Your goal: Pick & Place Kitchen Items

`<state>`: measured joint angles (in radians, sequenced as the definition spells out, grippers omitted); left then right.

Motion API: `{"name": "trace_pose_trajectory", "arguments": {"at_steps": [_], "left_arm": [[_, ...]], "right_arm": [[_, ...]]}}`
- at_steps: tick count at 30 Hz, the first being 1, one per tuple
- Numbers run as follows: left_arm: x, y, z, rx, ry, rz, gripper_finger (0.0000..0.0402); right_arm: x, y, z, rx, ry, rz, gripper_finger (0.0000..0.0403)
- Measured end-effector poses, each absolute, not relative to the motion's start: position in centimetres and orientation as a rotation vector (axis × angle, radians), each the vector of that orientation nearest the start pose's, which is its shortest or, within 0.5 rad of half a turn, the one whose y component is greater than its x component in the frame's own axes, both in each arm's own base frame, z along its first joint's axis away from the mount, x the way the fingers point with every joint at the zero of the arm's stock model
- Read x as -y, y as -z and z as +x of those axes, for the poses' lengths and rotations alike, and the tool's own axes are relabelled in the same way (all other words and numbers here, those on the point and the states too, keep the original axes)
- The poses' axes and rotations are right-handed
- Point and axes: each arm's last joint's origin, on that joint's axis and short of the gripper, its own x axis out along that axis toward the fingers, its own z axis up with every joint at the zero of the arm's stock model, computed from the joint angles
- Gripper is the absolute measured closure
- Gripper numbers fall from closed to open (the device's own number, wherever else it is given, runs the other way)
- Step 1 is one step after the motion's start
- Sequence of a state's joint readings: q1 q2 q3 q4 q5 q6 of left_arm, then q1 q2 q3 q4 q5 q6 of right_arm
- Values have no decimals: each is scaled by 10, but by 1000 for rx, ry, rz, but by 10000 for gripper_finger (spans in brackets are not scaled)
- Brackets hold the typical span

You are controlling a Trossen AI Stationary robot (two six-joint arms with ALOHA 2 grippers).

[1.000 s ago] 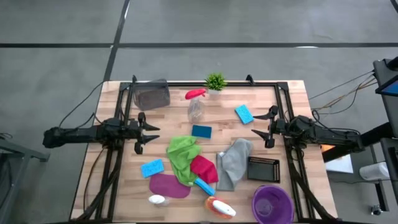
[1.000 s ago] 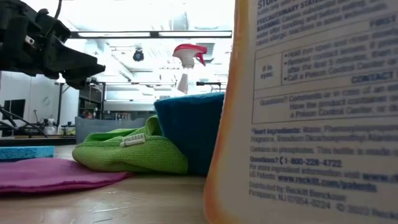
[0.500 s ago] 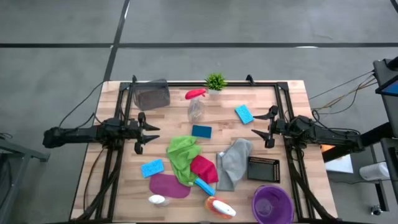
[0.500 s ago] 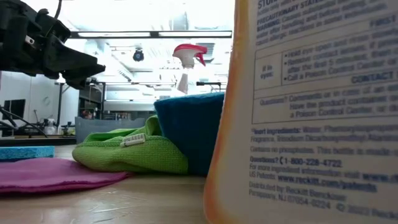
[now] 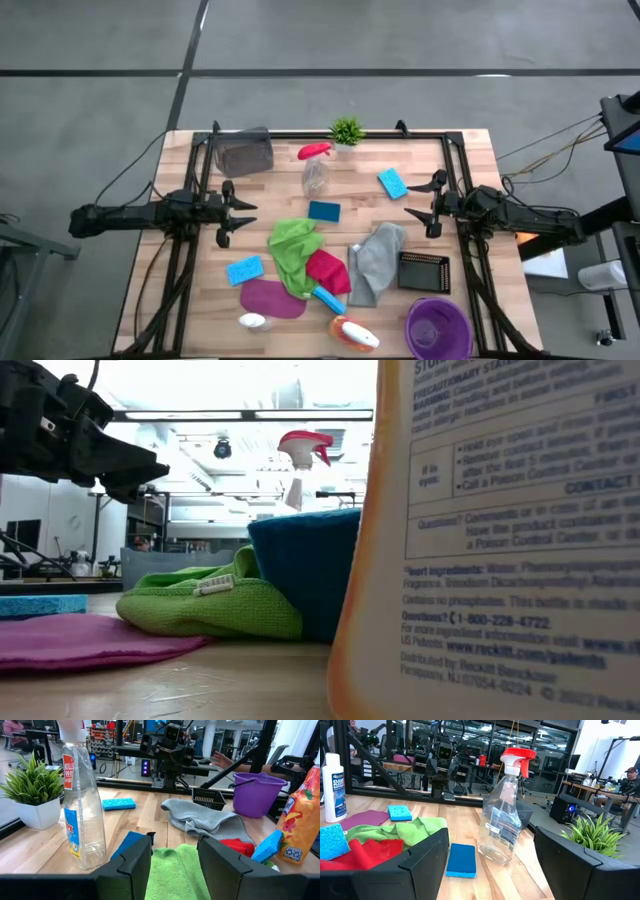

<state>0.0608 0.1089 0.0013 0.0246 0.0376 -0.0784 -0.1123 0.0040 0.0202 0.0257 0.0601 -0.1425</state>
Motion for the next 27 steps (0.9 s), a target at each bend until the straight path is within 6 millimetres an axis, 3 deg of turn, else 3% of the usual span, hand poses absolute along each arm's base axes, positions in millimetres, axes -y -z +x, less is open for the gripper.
{"name": "trace_pose_trajectory", "arguments": {"at_steps": [20, 27], "left_arm": [[-5, -158, 104, -81, -25, -31, 239], [-5, -158, 104, -79, -30, -157, 239]], "right_arm": [[13, -172, 96, 29, 175, -143, 114], [13, -173, 96, 30, 175, -143, 114]]}}
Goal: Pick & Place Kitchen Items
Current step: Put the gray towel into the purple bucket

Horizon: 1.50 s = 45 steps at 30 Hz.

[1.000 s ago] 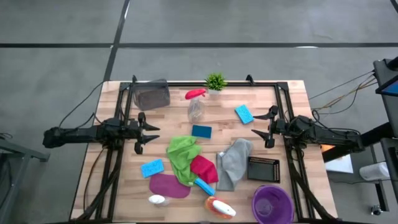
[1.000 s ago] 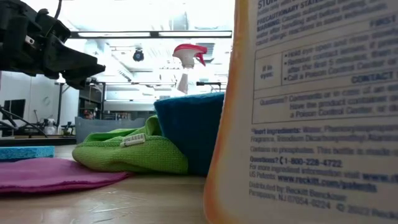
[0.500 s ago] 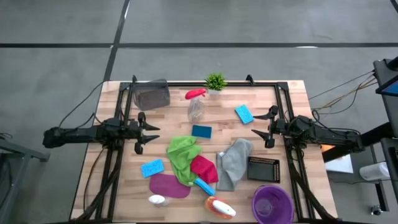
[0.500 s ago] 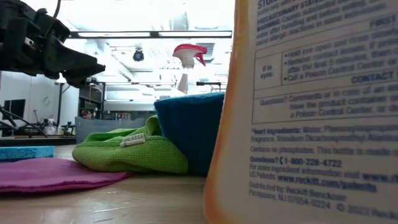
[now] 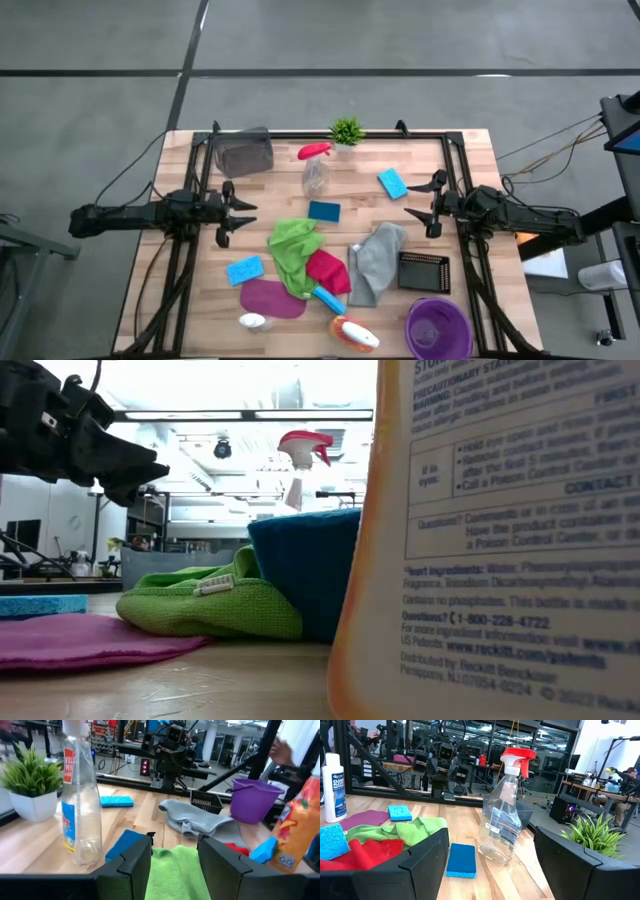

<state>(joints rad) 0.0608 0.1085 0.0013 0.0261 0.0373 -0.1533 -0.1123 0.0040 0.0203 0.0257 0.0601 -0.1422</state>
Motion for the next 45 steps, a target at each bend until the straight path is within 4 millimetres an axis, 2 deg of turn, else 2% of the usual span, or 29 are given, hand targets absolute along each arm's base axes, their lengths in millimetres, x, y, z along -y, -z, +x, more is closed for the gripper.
{"name": "trace_pose_trajectory", "arguments": {"at_steps": [11, 22, 26, 33, 45], "left_arm": [[-5, -158, 104, -75, -33, -172, 239], [-5, -174, 104, 89, -18, -203, 239], [-5, -174, 104, 94, -19, -202, 239], [-7, -174, 104, 93, -89, -132, 239], [-7, -173, 104, 80, -97, -66, 239]], "right_arm": [[13, -173, 96, 29, 175, -143, 114], [13, -172, 96, 29, 175, -143, 114], [13, -173, 96, 30, 175, -143, 114], [14, -178, 95, 83, 231, -137, 114], [13, -180, 96, 110, 178, -83, 114]]}}
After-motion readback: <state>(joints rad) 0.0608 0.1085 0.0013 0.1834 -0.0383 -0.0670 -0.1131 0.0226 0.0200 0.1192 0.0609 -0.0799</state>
